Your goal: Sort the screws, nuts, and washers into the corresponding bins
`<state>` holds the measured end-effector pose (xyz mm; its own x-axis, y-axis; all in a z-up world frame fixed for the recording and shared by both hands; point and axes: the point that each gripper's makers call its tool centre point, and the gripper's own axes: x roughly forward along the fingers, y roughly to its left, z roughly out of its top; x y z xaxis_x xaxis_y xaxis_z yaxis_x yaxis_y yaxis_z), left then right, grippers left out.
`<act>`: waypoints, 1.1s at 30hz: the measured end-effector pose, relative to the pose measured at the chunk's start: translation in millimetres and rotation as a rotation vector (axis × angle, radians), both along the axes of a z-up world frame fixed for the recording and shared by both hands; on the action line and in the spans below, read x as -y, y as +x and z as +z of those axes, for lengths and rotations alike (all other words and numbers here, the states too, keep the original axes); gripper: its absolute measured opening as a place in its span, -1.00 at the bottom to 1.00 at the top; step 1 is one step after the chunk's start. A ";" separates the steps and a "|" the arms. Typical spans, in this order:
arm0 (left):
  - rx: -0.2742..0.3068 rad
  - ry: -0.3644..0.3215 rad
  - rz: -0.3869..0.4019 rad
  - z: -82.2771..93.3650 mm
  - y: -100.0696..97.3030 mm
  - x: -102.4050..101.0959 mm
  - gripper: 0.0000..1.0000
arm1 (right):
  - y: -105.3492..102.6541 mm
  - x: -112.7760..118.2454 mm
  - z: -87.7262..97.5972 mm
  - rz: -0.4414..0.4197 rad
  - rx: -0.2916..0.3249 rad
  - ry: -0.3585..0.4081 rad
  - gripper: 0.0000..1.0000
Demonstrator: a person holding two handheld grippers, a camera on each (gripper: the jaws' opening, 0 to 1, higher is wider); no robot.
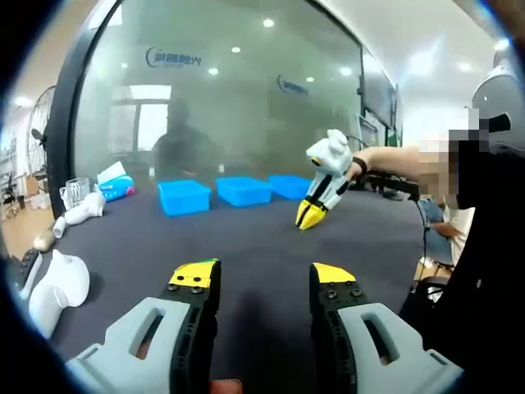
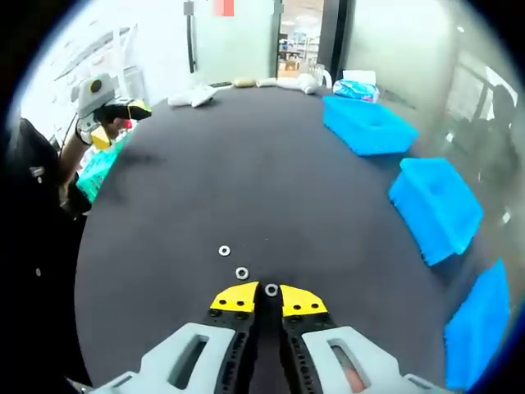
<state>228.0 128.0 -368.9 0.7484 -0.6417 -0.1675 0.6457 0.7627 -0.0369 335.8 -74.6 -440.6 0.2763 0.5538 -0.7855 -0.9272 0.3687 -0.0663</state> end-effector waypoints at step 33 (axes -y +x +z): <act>0.041 0.005 0.001 20.6 1.9 7.0 -0.16 | -42.6 49.7 79.7 -0.319 0.349 0.484 -0.93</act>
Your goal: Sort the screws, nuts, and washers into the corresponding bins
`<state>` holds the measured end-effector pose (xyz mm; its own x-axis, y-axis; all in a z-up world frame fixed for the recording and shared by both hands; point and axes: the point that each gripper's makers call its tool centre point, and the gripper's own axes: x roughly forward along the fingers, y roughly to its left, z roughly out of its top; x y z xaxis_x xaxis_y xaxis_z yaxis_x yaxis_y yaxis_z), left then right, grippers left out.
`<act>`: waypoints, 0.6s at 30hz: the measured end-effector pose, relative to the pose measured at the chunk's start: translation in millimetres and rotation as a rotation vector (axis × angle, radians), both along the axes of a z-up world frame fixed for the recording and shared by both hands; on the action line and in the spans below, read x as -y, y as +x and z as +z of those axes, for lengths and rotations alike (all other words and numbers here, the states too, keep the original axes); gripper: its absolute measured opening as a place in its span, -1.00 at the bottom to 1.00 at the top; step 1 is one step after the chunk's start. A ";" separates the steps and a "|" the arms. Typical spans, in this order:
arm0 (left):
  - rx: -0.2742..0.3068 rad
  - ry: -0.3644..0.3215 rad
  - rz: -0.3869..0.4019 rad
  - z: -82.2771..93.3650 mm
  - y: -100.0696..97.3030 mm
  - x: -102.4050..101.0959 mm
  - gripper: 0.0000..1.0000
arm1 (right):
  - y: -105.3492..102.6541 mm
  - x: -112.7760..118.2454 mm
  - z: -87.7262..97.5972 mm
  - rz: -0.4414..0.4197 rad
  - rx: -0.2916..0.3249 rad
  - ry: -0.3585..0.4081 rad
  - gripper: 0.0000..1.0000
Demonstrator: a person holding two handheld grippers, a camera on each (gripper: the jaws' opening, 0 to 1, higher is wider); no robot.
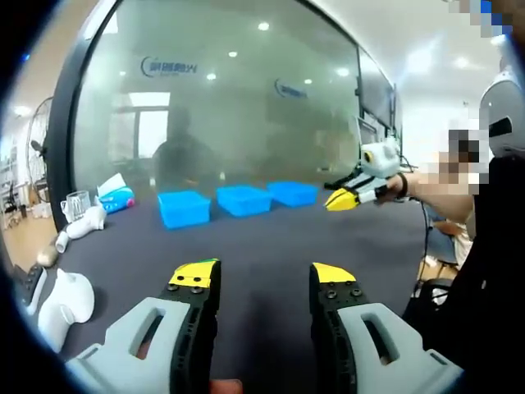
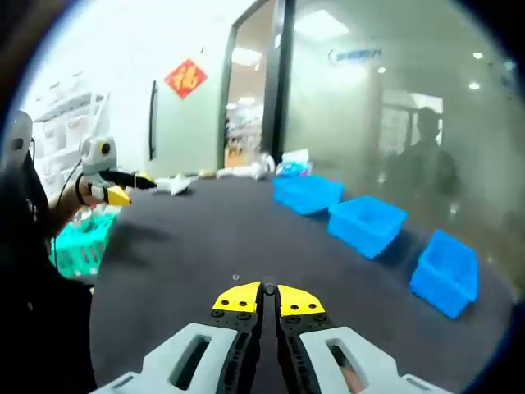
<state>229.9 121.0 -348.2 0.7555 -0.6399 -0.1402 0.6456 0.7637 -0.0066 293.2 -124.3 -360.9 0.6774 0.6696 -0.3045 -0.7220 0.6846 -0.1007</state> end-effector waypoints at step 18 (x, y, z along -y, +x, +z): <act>0.000 0.005 0.027 3.0 3.8 -0.5 -0.16 | 24.5 11.9 39.2 -0.124 0.122 0.132 -0.93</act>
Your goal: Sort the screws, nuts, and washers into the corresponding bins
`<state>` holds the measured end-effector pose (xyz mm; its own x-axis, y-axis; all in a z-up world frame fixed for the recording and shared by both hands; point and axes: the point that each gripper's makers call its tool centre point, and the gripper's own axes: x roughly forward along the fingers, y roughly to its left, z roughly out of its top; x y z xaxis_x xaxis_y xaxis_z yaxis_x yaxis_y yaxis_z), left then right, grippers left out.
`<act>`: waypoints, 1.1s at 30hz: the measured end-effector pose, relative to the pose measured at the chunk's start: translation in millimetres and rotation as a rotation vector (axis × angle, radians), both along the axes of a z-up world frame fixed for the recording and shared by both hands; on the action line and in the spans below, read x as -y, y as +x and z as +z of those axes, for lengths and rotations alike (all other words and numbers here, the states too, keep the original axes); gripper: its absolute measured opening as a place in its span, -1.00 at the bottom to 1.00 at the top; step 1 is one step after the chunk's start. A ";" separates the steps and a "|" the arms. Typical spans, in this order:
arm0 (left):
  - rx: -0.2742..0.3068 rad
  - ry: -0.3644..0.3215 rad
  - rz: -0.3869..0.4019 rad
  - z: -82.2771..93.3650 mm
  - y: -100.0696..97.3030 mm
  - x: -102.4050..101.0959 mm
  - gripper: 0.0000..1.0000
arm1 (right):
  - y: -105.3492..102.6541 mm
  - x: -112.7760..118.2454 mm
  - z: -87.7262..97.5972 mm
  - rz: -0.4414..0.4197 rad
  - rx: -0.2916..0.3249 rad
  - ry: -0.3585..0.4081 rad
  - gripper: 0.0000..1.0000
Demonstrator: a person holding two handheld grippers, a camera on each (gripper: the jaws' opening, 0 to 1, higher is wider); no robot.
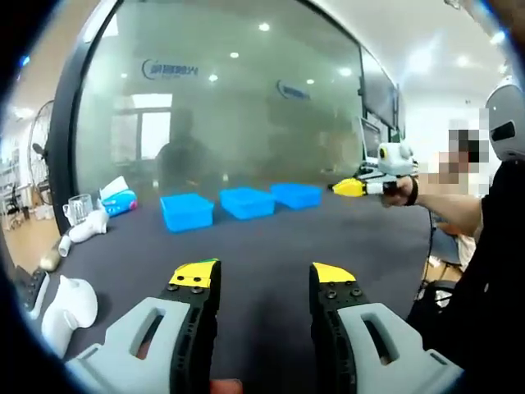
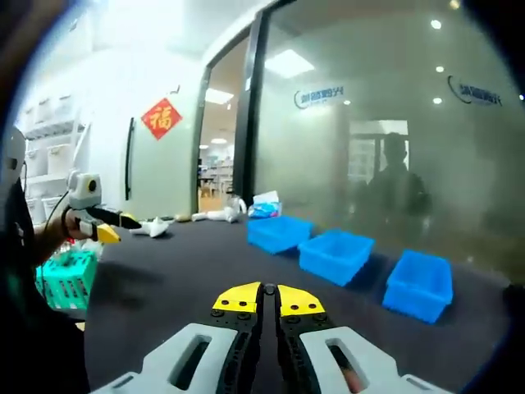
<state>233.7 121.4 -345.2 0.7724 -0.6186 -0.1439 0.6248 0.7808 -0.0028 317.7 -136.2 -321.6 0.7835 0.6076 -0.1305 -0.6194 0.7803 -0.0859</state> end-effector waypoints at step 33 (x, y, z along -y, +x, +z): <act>-0.010 -0.006 0.023 -5.6 0.6 -12.0 -0.16 | 213.5 -27.0 -2.8 -0.169 -0.041 -0.138 -0.93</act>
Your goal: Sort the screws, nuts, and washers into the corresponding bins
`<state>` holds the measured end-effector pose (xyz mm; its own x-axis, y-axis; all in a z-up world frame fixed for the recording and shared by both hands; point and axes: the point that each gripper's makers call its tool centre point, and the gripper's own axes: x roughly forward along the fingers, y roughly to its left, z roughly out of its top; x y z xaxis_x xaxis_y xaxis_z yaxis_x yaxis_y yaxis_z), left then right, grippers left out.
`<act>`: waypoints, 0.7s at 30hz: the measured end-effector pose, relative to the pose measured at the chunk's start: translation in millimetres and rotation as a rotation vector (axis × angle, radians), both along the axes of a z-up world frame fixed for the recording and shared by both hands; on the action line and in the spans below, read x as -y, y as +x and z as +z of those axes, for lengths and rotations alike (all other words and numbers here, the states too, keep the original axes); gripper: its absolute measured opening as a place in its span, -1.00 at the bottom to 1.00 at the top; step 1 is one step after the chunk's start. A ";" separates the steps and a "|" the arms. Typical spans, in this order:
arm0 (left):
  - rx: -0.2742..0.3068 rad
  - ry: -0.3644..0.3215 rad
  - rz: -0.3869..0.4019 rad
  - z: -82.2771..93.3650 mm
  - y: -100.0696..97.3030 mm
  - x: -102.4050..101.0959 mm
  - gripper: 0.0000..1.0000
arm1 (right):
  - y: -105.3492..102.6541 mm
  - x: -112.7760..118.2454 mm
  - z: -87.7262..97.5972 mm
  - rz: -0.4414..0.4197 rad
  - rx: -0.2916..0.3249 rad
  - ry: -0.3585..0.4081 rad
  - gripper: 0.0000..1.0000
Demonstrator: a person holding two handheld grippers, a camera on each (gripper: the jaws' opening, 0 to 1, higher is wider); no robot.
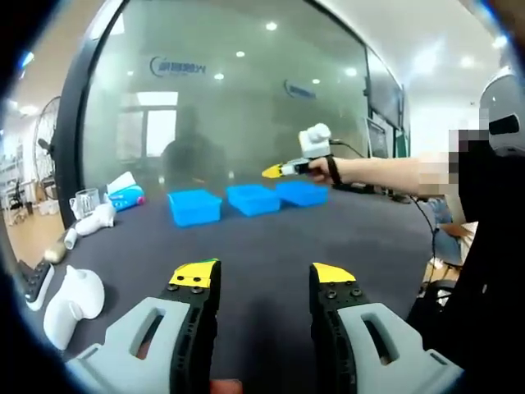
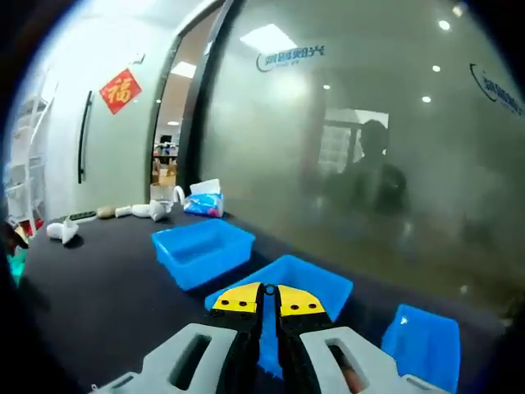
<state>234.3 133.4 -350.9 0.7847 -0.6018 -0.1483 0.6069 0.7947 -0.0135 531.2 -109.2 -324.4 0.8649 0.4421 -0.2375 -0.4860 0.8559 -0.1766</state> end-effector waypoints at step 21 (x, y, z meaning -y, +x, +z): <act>-0.005 -0.004 0.011 -0.5 0.1 -0.5 -0.15 | 3.0 -4.6 -10.3 -0.020 0.000 -0.006 -0.61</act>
<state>234.3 133.9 -351.4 0.7907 -0.5937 -0.1496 0.5979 0.8014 -0.0201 534.2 -104.6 -334.7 0.8734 0.4237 -0.2401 -0.4691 0.8644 -0.1812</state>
